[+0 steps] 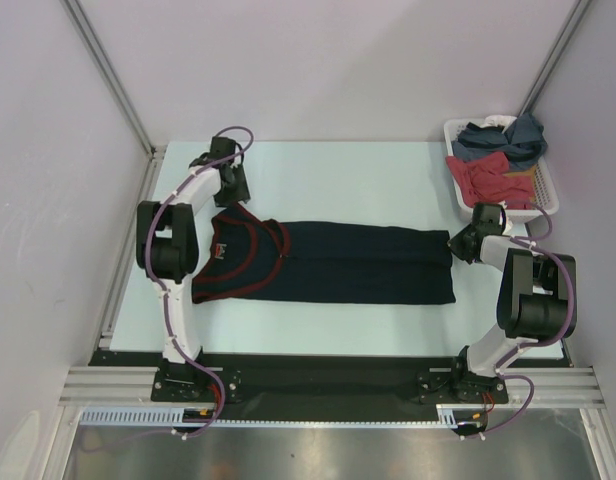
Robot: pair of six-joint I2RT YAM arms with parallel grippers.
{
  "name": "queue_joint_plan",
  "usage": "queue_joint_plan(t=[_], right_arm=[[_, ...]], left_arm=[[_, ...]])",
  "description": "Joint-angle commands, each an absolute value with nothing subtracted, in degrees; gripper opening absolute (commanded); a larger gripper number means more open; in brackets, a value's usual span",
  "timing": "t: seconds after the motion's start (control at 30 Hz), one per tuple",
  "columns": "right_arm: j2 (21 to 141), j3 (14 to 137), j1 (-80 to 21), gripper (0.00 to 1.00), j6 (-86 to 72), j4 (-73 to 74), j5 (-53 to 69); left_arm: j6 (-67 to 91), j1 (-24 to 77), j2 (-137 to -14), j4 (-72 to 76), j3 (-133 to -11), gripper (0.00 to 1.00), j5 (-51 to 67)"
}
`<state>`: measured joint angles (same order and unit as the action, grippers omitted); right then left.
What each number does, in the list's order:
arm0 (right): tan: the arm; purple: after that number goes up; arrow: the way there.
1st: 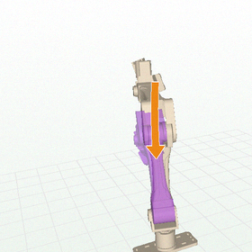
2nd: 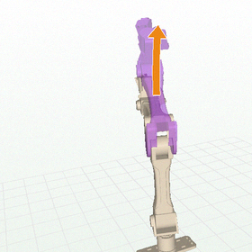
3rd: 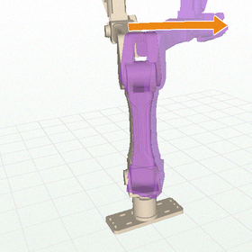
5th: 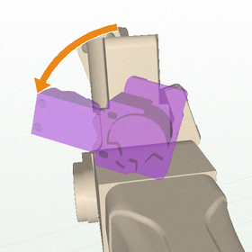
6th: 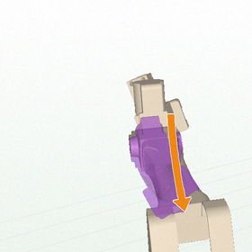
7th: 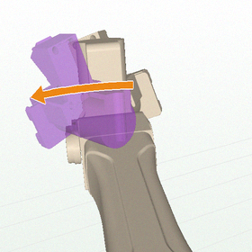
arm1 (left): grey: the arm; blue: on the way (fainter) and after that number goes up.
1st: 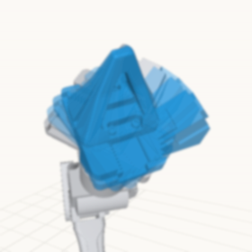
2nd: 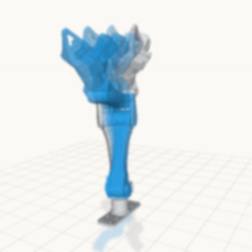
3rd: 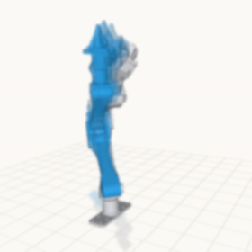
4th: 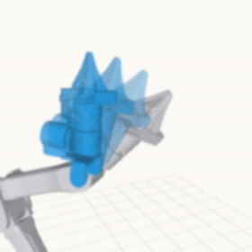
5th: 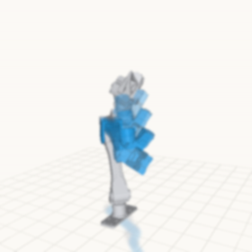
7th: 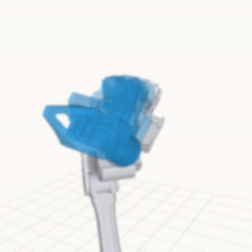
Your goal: Fold and stack the tank tops
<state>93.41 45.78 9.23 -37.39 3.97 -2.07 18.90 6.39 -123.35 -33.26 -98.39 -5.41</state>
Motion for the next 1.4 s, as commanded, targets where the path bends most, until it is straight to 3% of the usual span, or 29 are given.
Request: queue_joint_plan(t=[0.0,0.17,0.37,0.57,0.83,0.97,1.13,1.2,1.23,1.27,1.37], right_arm=[[92.29,45.53,9.58,0.00,-37.53,2.55,-1.93],[91.94,45.18,9.58,0.00,-37.62,2.64,-1.76],[91.32,44.65,9.67,0.00,-37.62,2.64,-2.02],[91.58,44.21,9.75,0.00,-37.88,2.02,-1.58],[92.37,43.59,10.02,0.00,-38.67,1.23,-0.88],[92.90,43.68,10.02,0.00,-38.93,1.05,-0.53],[92.29,43.59,10.02,0.00,-38.85,1.14,-0.61],[92.02,43.59,10.11,0.00,-38.93,1.32,-0.53],[92.02,43.51,10.11,0.00,-38.94,1.14,-0.53],[92.02,43.42,10.11,0.00,-39.02,1.23,-0.61],[91.85,43.42,10.11,0.00,-39.02,1.23,-0.53]], left_arm=[[17.23,7.12,-122.78,-36.99,-100.37,0.56,-12.47],[17.14,7.38,-123.75,-38.49,-101.25,0.49,-14.68],[17.93,7.38,-123.93,-40.43,-102.57,0.08,-18.27],[20.74,7.38,-115.32,-34.73,-94.41,0.00,-25.38],[27.24,7.38,-101.35,-23.57,-75.26,0.01,-28.04],[29.61,7.38,-95.98,-15.93,-66.46,0.09,-27.60],[34.18,7.21,-93.69,-16.61,-61.97,0.20,-30.48],[36.20,6.51,-93.43,-17.32,-60.48,0.32,-30.33],[36.73,6.07,-93.25,-16.97,-59.95,0.42,-29.54],[37.35,5.11,-93.16,-17.05,-59.59,0.61,-28.84],[36.91,2.04,-93.34,-15.91,-58.71,0.65,-25.42]])
